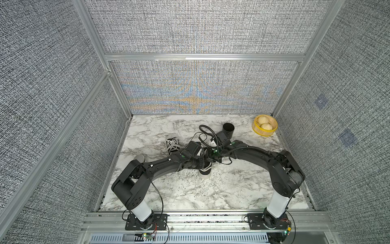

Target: Remove the insole from the shoe

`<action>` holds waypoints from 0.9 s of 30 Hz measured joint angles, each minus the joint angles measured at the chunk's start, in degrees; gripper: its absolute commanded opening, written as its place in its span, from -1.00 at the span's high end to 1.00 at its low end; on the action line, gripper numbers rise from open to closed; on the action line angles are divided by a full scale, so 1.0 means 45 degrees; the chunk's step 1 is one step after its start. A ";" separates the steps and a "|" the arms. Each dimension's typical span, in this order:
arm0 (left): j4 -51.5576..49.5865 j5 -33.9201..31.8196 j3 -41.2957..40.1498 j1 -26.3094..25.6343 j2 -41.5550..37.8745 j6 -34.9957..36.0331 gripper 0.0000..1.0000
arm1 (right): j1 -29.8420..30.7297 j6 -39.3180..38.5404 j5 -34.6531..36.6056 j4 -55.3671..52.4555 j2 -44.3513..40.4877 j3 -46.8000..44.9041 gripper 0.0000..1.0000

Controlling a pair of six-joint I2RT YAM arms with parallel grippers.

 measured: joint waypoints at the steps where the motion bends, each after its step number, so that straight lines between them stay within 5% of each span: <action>1: 0.0010 0.0155 0.0102 0.0005 0.0117 -0.0291 0.98 | 0.0000 -0.0121 0.0083 0.0024 -0.0287 0.0000 0.27; 8: 0.0631 0.1030 0.0126 0.0078 0.0636 -0.2283 0.99 | -0.0019 -0.0991 0.1064 0.1530 -0.3818 -0.2006 -0.29; 17: 0.1457 0.1690 -0.0034 0.0141 0.0656 -0.4294 0.99 | 0.2059 -0.2550 0.4692 0.5858 -0.8791 -0.9700 -0.32; 22: 0.1836 0.1821 -0.0092 0.0180 0.0593 -0.4969 0.99 | 0.3628 -0.4532 0.6795 0.8893 -0.9199 -1.1837 -0.40; 27: 0.2045 0.1977 -0.0170 0.0219 0.0593 -0.5542 0.99 | 0.3954 -0.5561 0.7703 1.0943 -0.7407 -1.1910 -0.52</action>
